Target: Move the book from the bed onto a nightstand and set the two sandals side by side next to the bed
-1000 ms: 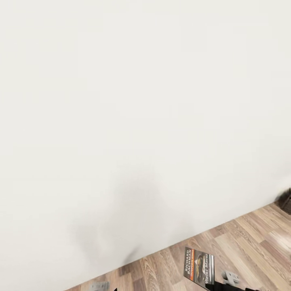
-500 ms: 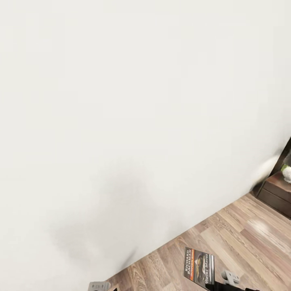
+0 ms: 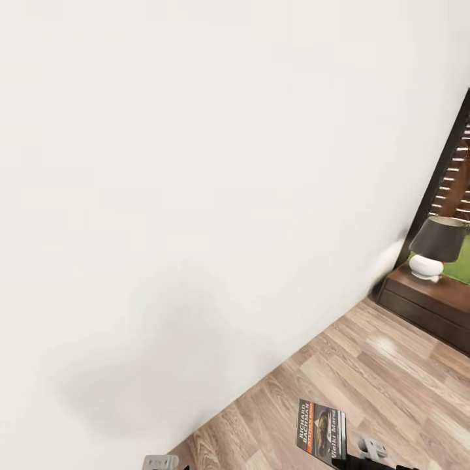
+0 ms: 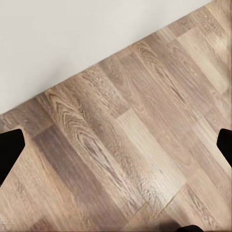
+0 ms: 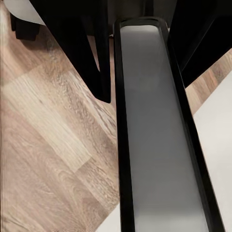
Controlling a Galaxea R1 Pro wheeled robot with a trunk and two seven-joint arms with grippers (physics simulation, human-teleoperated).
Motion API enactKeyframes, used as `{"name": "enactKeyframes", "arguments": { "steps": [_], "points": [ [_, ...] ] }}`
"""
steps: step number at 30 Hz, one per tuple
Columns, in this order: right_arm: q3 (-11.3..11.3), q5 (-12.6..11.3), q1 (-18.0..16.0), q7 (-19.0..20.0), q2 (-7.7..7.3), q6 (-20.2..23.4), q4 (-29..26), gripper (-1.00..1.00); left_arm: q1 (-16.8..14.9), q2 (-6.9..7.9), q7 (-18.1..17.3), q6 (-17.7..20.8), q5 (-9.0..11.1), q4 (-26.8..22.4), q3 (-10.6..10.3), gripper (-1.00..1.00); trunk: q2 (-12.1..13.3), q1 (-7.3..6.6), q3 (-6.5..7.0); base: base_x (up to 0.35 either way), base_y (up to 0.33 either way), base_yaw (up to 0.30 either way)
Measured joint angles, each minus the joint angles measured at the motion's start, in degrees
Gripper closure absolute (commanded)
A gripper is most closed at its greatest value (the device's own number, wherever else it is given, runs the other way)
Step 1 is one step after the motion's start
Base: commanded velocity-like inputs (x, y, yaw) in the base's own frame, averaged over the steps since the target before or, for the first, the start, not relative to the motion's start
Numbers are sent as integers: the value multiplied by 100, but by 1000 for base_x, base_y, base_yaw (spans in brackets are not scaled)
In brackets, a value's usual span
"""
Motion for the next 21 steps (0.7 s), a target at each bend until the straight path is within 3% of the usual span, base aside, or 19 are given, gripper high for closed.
{"name": "enactKeyframes", "arguments": {
  "steps": [21],
  "points": [
    [1, 0, 0, 0, 0, 0, 0, 100, 0, 0, 0, 0, 0, 0, 0, -100, 0, 0, 0, 0, 0, -286]
  ]
}}
